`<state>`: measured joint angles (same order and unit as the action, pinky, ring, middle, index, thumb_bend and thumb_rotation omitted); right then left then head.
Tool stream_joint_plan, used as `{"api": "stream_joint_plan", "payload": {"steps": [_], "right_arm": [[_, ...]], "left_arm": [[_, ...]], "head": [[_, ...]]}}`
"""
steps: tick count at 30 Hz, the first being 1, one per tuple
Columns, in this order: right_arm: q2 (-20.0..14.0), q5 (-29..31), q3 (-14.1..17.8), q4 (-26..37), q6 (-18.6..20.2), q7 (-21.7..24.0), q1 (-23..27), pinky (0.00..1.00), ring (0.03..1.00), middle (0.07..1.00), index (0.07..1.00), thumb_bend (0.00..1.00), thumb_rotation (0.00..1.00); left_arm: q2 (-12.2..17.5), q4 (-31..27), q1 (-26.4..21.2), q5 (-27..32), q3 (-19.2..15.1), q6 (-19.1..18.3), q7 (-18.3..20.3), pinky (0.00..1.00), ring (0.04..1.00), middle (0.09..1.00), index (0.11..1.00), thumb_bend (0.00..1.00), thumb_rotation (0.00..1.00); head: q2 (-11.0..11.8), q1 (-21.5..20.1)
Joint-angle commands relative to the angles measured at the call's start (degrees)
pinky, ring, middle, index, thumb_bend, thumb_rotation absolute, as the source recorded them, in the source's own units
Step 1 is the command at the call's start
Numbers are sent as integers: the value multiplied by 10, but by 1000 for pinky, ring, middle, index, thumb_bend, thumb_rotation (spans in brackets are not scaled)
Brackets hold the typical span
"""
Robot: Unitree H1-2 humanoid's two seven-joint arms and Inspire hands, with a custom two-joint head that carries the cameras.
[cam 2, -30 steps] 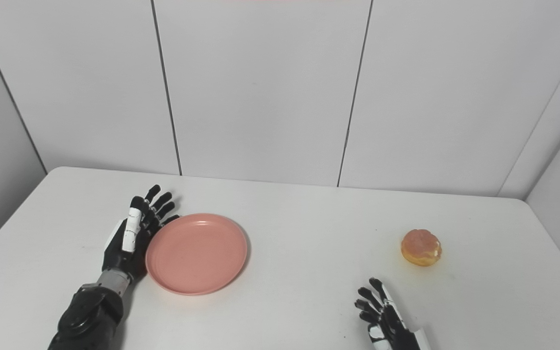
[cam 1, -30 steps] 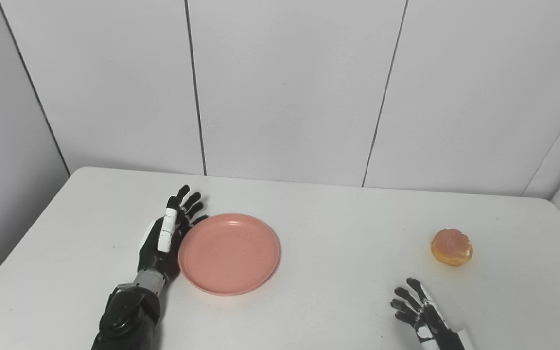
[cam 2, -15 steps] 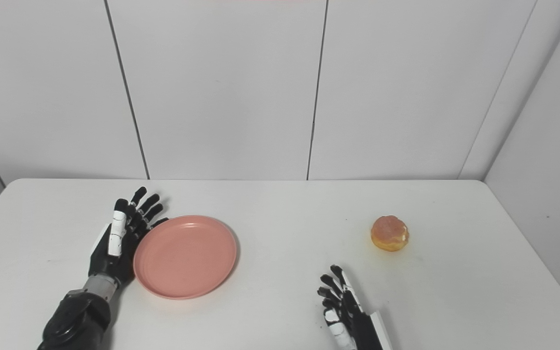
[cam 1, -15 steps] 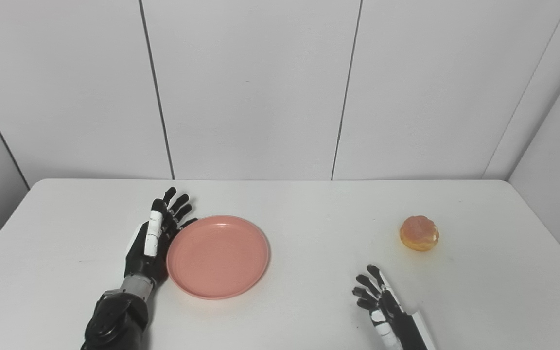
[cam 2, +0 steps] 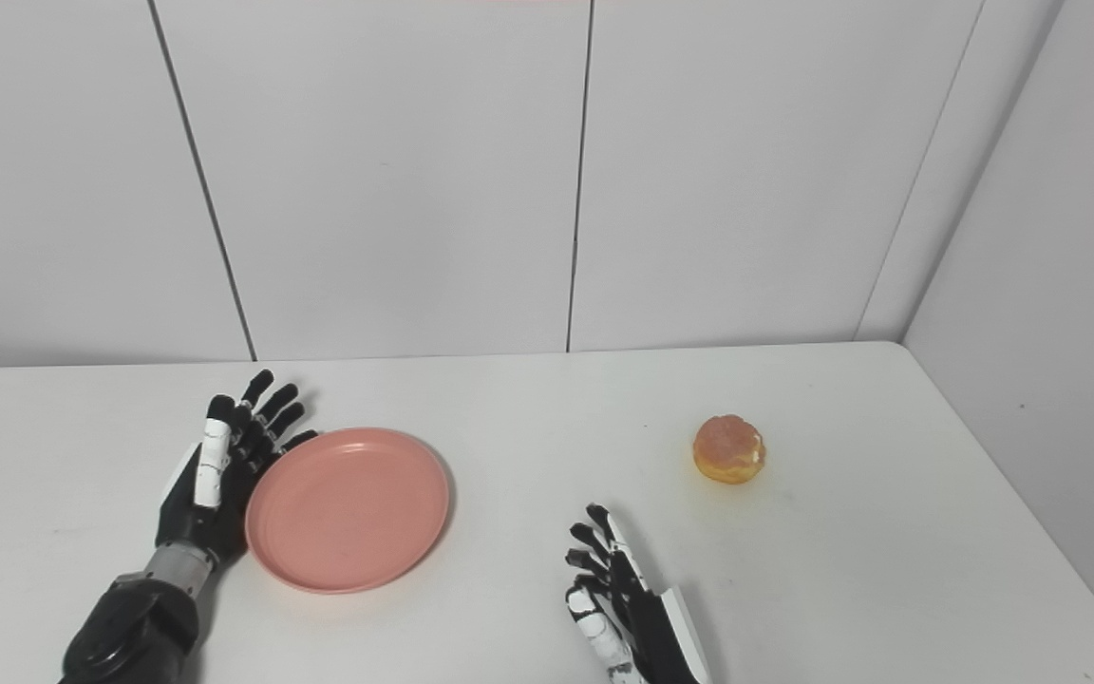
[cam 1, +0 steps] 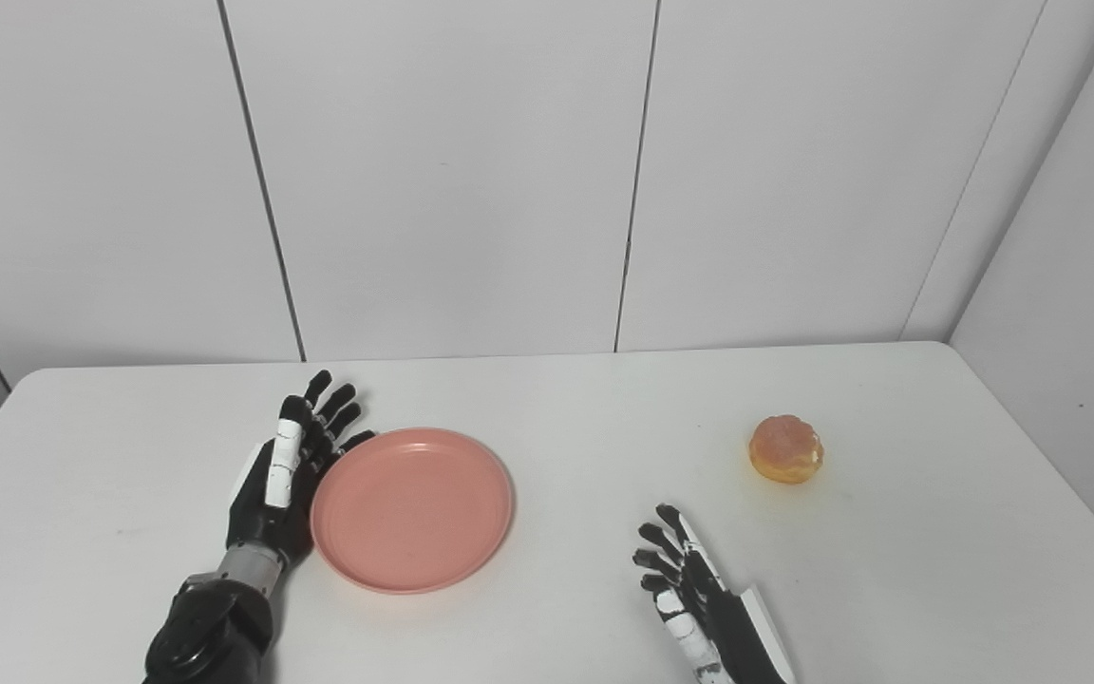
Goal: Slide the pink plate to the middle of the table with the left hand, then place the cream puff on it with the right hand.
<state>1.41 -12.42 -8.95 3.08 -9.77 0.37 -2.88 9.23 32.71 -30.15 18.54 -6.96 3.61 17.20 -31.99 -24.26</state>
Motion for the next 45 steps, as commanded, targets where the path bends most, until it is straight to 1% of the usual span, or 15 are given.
{"api": "stream_joint_plan", "payload": {"steps": [1,5,8,11,12,14,21,26,31,34,35,37,39,42,45], "right_arm": [[8,-4,-11,-7,4,1,-8,781,840,901,960,825,1000],[7,-7,-13,-6,3,0,-9,785,840,902,960,820,1000],[10,-18,-18,-4,8,-3,-9,792,844,905,963,832,1000],[13,-23,-21,-3,11,-5,-9,795,847,906,965,840,1000],[15,-25,-22,-3,14,-6,-8,796,847,906,966,840,1000],[19,-27,-24,-6,16,-9,-5,797,849,907,964,843,1000],[20,-31,-25,-7,19,-10,-3,802,860,909,967,850,1000],[16,-30,-24,-3,20,-9,-4,789,858,906,963,862,1000],[14,-30,-20,3,18,-12,-9,794,867,913,960,859,1000],[22,-63,-14,34,26,-37,-23,800,855,900,942,861,974],[24,-74,-13,44,28,-43,-26,819,856,899,932,836,946],[25,-83,-13,52,30,-46,-29,830,857,898,926,821,929],[27,-103,-6,85,36,-53,-30,836,861,885,911,817,916],[29,-123,-1,119,46,-55,-28,811,851,865,896,825,870],[27,-157,5,176,75,-47,-17,786,830,850,898,842,814]], "left_arm": [[-10,-3,-3,-4,7,-21,0,824,945,941,964,986,868],[-17,-1,-6,-7,8,-22,-5,824,946,942,964,981,873],[-21,0,-8,-6,11,-23,-3,824,939,937,959,990,871],[-20,1,-9,-6,11,-23,0,809,936,932,959,1000,877],[-19,6,-11,-6,12,-21,1,808,935,931,959,1000,878],[-18,11,-14,-6,13,-21,3,803,935,929,970,1000,878],[-23,-15,-11,-11,18,-46,-11,818,934,921,962,1000,865],[-28,-12,-10,-2,21,-40,4,825,942,933,966,990,868],[-32,-21,-4,-4,23,-46,-2,818,939,927,957,987,888],[-31,-23,-2,-1,21,-47,-1,819,942,929,965,984,886],[-31,-23,-1,0,20,-46,1,825,950,934,972,983,887],[-30,-23,-1,1,19,-45,2,830,954,937,975,982,887],[-28,-20,-4,-1,19,-43,3,817,952,940,980,979,888],[-26,-16,-7,0,18,-43,4,824,945,937,979,971,892],[-25,-10,-11,2,16,-42,7,839,945,937,981,977,892]], "head": [[-1,0],[-1,-5],[-2,-38],[-2,-38],[-2,-59],[-4,-62],[-7,-59],[-9,-53],[-5,-56],[-5,-50],[-5,-50],[-5,-50],[-4,-48],[-3,-50],[0,-54]]}}
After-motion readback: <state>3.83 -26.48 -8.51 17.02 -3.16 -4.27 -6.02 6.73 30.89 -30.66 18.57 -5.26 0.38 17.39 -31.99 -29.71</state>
